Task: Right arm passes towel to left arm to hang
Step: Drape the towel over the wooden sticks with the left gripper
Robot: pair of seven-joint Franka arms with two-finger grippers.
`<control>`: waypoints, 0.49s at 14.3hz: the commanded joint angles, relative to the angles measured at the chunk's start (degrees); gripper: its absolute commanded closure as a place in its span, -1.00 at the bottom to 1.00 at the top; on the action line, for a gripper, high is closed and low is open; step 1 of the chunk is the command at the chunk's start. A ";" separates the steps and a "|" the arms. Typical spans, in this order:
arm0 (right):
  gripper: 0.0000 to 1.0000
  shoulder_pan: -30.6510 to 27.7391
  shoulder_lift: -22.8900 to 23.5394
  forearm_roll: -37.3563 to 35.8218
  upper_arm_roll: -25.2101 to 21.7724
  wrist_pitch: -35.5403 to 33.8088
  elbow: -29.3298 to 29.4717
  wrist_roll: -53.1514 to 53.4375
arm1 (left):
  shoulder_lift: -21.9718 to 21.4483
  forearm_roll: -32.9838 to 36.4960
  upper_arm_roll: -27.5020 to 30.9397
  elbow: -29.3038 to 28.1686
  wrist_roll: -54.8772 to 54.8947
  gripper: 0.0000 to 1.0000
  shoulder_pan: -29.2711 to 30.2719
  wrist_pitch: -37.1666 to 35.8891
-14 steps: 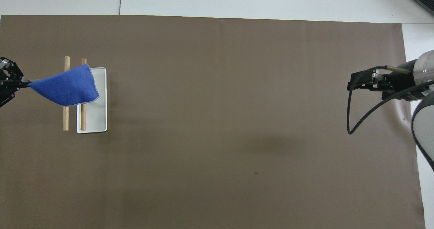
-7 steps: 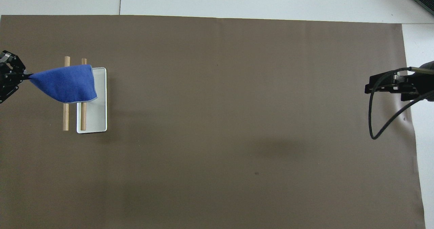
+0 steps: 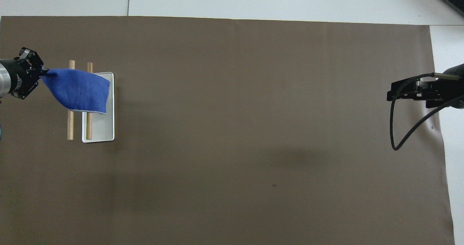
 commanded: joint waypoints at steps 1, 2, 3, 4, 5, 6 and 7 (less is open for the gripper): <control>-1.00 -0.60 0.65 -1.46 0.17 -1.75 1.60 -2.90 | 1.13 1.43 -0.03 -0.76 -1.50 1.00 -0.06 2.71; -1.00 -0.17 0.57 -2.16 -0.09 -1.84 1.69 -3.07 | 1.31 1.43 -0.03 -1.46 -1.32 1.00 -0.06 4.11; -1.00 0.71 0.65 -2.86 -1.05 -2.18 1.69 -3.16 | 1.57 1.43 -0.03 -2.34 -1.15 1.00 -0.06 5.78; -1.00 2.19 0.65 -2.87 -2.62 -2.19 1.69 -3.16 | 1.57 1.43 -0.03 -2.78 -1.23 1.00 -0.06 6.75; -1.00 3.25 0.65 -2.70 -3.86 -2.54 1.78 -3.16 | 1.57 1.43 -0.03 -2.87 -1.15 1.00 -0.06 6.94; -1.00 3.26 0.48 -2.35 -4.05 -2.89 1.69 -3.08 | 1.57 1.43 0.15 -3.22 -0.97 0.84 0.02 7.03; -1.00 3.26 0.22 -2.34 -4.05 -2.72 1.08 -3.07 | 1.57 1.43 0.15 -3.14 -0.80 0.34 0.03 7.03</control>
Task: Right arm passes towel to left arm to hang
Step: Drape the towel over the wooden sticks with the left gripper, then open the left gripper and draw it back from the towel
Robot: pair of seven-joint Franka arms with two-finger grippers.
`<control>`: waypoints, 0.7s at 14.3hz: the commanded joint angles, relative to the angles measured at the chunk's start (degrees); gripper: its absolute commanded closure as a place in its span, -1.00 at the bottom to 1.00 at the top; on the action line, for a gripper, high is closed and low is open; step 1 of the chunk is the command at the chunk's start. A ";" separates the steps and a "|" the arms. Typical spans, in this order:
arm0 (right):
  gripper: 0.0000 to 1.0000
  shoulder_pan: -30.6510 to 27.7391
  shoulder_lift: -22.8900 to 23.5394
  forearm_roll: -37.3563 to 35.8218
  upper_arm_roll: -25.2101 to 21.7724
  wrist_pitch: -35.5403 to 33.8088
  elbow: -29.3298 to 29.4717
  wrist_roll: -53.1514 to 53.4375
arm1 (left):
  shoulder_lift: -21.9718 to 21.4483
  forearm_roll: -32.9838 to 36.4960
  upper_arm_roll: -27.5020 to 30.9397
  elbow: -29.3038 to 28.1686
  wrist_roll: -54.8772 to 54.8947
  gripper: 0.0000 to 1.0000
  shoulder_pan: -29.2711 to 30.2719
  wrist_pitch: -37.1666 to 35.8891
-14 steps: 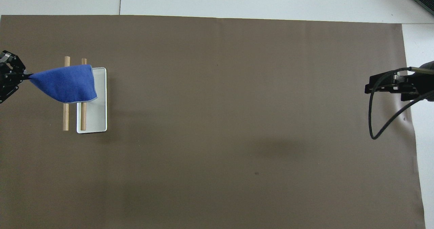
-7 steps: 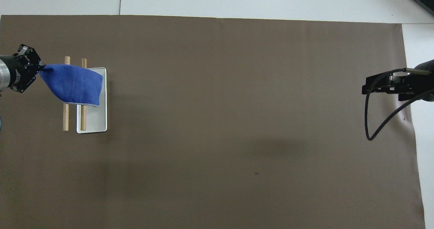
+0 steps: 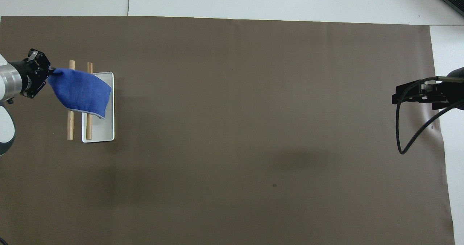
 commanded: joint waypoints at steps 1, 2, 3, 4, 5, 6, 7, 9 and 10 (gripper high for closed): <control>-1.00 0.88 -0.22 -0.90 -0.87 -0.40 -0.37 -1.44 | -0.27 1.42 0.32 -0.74 -0.55 -0.27 0.11 1.70; -1.00 1.15 -0.92 -0.90 -0.61 0.31 -1.51 -1.35 | -0.09 1.34 0.49 -0.65 -0.55 -0.53 0.11 2.48; -1.00 1.15 -0.93 -0.99 -0.52 -0.47 -1.44 -1.44 | 0.26 1.42 1.54 -0.39 -0.55 -0.92 0.20 3.54; -1.00 1.15 -1.19 -0.99 -0.43 -1.52 -1.53 -1.52 | 0.35 1.42 2.07 -0.30 -0.55 -1.00 0.20 4.16; -1.00 1.15 -1.28 -0.99 -0.43 -2.23 -1.53 -1.26 | 0.35 1.42 2.60 -0.21 -0.55 -1.00 0.20 4.60; -1.00 1.15 -1.45 -0.73 -0.34 -2.67 -2.05 -1.44 | 0.43 1.42 2.87 -0.21 -0.55 -1.00 0.20 4.78; -1.00 1.15 -1.89 -0.38 -0.26 -3.11 -2.31 -0.57 | 0.52 1.42 2.87 -0.03 -0.55 -1.00 0.20 4.78; -1.00 1.15 -1.81 -0.55 -0.17 -2.32 -2.23 -1.35 | 0.96 1.42 2.52 1.63 -0.64 -1.00 0.12 2.16; -1.00 1.15 -1.81 -0.72 -0.17 -2.23 -2.23 -1.35 | 1.05 1.51 1.73 3.55 -0.55 -1.00 -0.06 -2.82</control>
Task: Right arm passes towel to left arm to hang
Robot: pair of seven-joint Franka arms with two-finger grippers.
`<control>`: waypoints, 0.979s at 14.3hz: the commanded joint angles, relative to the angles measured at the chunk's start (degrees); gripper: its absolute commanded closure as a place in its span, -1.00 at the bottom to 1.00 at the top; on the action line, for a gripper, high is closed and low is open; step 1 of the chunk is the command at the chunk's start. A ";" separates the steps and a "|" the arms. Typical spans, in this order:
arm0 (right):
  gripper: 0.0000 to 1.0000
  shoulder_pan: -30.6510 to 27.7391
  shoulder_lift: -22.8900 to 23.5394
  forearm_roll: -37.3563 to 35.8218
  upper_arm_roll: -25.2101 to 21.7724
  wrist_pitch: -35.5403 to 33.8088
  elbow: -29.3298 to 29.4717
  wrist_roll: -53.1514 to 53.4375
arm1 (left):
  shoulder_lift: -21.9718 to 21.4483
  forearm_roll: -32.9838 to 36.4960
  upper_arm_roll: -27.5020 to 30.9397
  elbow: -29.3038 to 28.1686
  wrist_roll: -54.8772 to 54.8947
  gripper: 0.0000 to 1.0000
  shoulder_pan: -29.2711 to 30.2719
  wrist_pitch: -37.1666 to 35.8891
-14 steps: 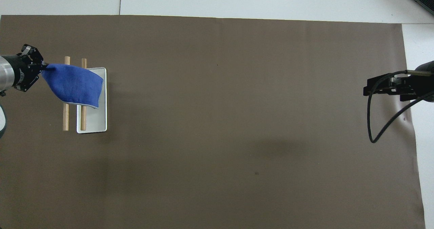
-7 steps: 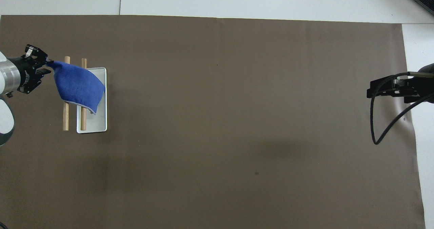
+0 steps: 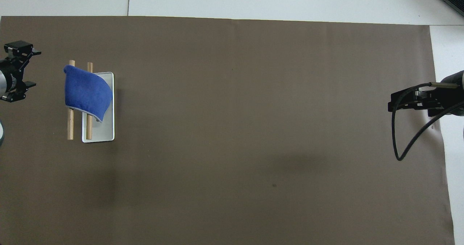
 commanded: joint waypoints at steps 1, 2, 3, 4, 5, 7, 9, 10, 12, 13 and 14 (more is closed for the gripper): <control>-1.00 -0.05 -1.52 -0.73 0.10 0.56 -1.79 -1.26 | 1.39 1.65 -1.86 6.52 0.04 -1.00 -0.19 -12.42; -1.00 -0.14 -1.52 -0.81 0.01 1.35 -2.05 -1.34 | 2.26 2.09 -2.30 10.30 1.61 -1.00 -0.19 -19.45; -1.00 -0.40 -1.70 -0.90 0.01 2.57 -2.66 -1.52 | 2.53 2.09 -3.01 13.29 3.89 -1.00 -0.28 -24.74; -1.00 -0.75 -1.87 -0.82 0.01 3.45 -3.71 -1.52 | 2.36 1.92 -3.88 15.50 5.65 -1.00 -0.19 -28.36; -1.00 -0.93 -2.31 -0.81 -0.08 4.85 -4.59 -1.61 | 1.75 1.92 -4.24 17.09 7.24 -1.00 -0.19 -31.71; -1.00 -0.49 -2.49 -1.95 -0.16 4.52 -4.60 -2.30 | -0.70 1.57 -4.59 20.08 12.84 -1.00 -0.10 -39.17; -1.00 -0.75 -2.23 -3.36 -0.16 2.86 -3.90 -3.79 | -3.52 1.39 -4.42 22.71 26.07 -1.00 -0.10 -49.00; -1.00 -0.84 -2.23 -3.36 -0.25 1.89 -3.38 -4.50 | -4.92 1.82 -4.68 24.56 35.63 -1.00 -0.10 -54.36; -1.00 -0.93 -2.14 -3.19 -0.25 0.56 -1.88 -4.60 | -7.29 1.57 -4.42 25.54 54.02 -1.00 -0.01 -58.10; -1.00 -0.84 -2.22 -3.10 -0.25 0.47 -1.97 -4.42 | -8.70 1.48 -4.42 25.45 59.41 -1.00 -0.01 -57.76; -1.00 -0.84 -2.23 -2.58 -0.17 0.47 -1.97 -4.24 | -9.06 1.65 -4.68 25.19 62.16 -1.00 -0.01 -57.41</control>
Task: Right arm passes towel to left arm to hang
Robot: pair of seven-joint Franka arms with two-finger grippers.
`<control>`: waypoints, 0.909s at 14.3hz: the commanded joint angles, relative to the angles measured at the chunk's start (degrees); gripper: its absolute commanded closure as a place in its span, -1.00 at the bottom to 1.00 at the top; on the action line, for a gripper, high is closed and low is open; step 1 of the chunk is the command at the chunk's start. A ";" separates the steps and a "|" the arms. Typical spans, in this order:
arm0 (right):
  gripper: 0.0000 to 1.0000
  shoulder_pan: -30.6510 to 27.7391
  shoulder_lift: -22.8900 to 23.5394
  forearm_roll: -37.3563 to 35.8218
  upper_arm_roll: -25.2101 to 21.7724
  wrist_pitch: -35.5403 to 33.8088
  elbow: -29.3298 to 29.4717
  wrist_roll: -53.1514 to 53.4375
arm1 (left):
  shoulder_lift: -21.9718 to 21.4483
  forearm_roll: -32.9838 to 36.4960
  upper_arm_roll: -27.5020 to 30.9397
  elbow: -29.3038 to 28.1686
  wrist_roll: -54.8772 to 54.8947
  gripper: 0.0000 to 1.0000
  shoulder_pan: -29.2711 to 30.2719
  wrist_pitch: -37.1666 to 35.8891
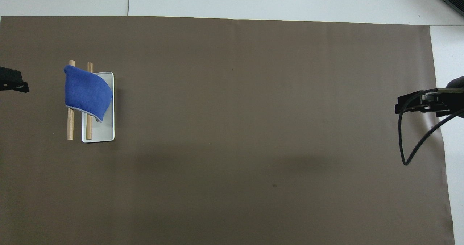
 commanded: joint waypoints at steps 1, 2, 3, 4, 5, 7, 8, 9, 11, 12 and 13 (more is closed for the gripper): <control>-1.00 -0.30 -0.66 -0.11 -0.03 -0.77 -0.20 -1.16 | -1.10 0.90 -0.35 -0.22 9.20 -1.00 0.11 -0.30; -1.00 -0.30 -0.74 -0.10 -0.04 -0.77 -0.29 -1.07 | -1.18 0.82 -0.35 -0.57 9.29 -1.00 0.11 0.14; -1.00 -0.30 -0.83 -0.10 -0.04 -0.86 -0.55 -1.24 | -1.27 0.81 -0.35 -1.10 9.46 -1.00 0.11 0.84; -1.00 -0.30 -0.92 -0.10 -0.04 -0.94 -0.64 -1.25 | -1.79 0.90 -0.44 -2.06 9.64 -1.00 0.11 1.81; -1.00 -0.30 -0.92 -0.10 -0.04 -0.77 -0.64 -1.25 | -2.32 0.90 -0.53 -3.29 10.69 -1.00 0.11 3.03; -1.00 -0.21 -0.92 -0.10 -0.04 -0.86 -0.64 -1.25 | -2.85 0.99 -0.97 -4.61 13.76 -1.00 0.11 3.84; -1.00 -0.21 -0.92 -0.10 -0.04 -0.86 -0.64 -1.25 | -3.03 1.08 -0.97 -5.05 14.38 -1.00 0.11 4.01; -1.00 -0.30 -0.92 -0.10 -0.04 -0.86 -0.64 -1.25 | -3.12 1.08 -0.97 -5.67 14.39 -1.00 0.11 4.62; -1.00 -0.21 -0.92 -0.10 -0.04 -0.86 -0.64 -1.25 | -3.99 1.17 -1.05 -7.33 14.39 -1.00 0.02 5.50; -1.00 -0.21 -0.92 -0.10 -0.04 -0.86 -0.64 -1.25 | -4.34 1.17 -1.05 -8.39 14.48 -1.00 0.11 6.46; -1.00 -0.21 -0.92 -0.10 -0.04 -0.86 -0.64 -1.25 | -4.78 1.17 -0.97 -9.53 14.39 -1.00 0.02 7.60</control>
